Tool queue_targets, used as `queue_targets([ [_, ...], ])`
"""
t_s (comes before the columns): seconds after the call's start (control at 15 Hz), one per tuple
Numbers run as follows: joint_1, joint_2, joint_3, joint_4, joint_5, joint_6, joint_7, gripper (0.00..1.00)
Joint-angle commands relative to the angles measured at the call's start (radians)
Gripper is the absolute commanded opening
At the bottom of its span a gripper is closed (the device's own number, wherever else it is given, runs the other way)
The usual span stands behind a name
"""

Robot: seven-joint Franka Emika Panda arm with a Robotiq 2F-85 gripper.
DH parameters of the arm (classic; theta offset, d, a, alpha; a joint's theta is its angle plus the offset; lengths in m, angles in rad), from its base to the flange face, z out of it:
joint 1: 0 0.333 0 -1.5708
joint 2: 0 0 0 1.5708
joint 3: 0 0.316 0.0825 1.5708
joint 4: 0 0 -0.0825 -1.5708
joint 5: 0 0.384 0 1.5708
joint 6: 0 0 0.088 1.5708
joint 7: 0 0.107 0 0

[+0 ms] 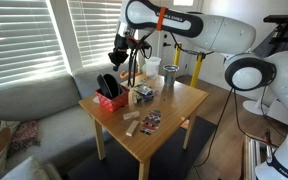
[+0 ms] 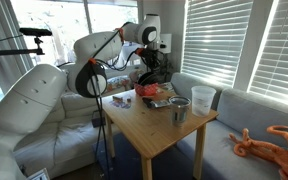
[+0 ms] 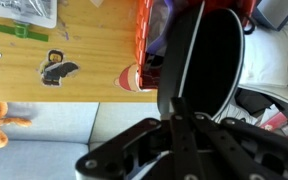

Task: Take the eyeglass case out of the basket and put it on the table

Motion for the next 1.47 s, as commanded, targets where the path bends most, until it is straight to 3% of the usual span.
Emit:
queue_targets([
  [0.0,0.001,-0.023,0.01,0.032,0.01,-0.024,0.001,0.28],
  [0.27,0.003,0.016,0.02,0.034,0.013,-0.042,0.017,0.55],
  [0.33,0.0,-0.009,0.014,0.017,0.005,-0.018,0.001,0.37],
  [0.53,0.001,0.016,0.015,0.016,0.005,-0.02,0.001,0.55],
  [0.67,0.001,0.017,0.015,0.017,0.005,-0.02,0.001,0.56],
  [0.73,-0.011,0.043,0.025,0.034,0.033,0.036,0.034,0.81],
  [0.8,-0.008,0.057,0.015,0.036,0.023,0.054,0.063,0.81],
  [0.93,-0.012,0.094,0.02,0.047,0.03,0.133,0.087,0.95],
  [1.07,-0.015,0.121,0.025,0.046,0.03,0.181,0.095,1.0],
  [1.2,-0.014,0.144,0.034,0.047,0.031,0.196,0.081,0.69],
  [1.27,-0.011,0.153,0.039,0.05,0.029,0.203,0.067,0.68],
  [1.4,-0.004,0.161,0.044,0.052,0.021,0.198,0.06,0.53],
])
